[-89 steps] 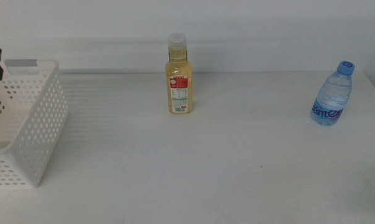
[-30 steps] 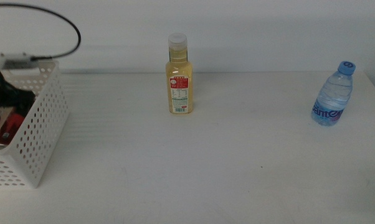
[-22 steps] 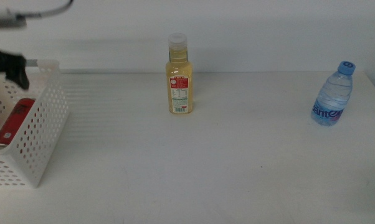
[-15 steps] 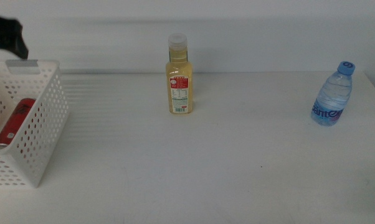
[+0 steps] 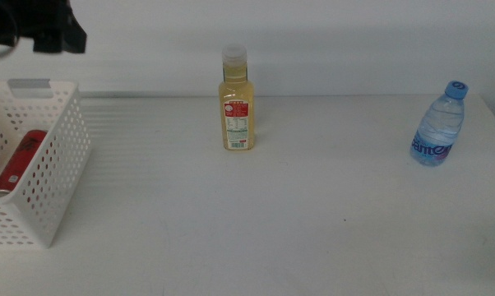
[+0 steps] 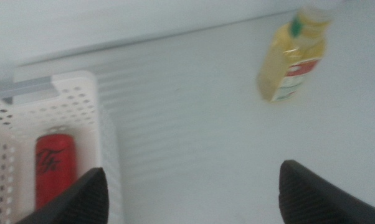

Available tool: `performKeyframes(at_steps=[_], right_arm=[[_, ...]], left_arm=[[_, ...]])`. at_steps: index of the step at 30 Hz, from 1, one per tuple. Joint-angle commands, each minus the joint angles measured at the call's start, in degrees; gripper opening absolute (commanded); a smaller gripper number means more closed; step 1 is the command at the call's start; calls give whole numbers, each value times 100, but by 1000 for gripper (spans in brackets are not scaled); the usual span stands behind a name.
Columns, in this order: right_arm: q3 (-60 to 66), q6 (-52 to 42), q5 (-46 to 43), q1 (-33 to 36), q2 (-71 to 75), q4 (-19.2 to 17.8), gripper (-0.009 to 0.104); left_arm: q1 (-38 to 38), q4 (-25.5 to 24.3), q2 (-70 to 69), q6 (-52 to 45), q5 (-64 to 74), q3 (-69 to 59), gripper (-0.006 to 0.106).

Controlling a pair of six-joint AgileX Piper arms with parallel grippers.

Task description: Use arms to grab the bottles and put them into the dustbin to the left of the table.

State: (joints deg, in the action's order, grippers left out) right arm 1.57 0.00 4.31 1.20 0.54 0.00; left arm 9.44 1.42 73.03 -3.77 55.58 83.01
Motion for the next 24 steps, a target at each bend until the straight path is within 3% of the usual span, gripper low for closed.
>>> performKeyframes(at_steps=[1, 12, 24], right_arm=[[-38, -48, -431, -28, 159, 0, 72], [-38, -48, -431, -28, 159, 0, 72], [-38, -48, -431, -28, 159, 0, 72]], left_arm=[[243, -142, -509, 319, -791, -307, 90], [995, 121, -1452, 533, -2376, -2244, 90], [1193, 1218, -518, 141, -3565, -2767, 90]])
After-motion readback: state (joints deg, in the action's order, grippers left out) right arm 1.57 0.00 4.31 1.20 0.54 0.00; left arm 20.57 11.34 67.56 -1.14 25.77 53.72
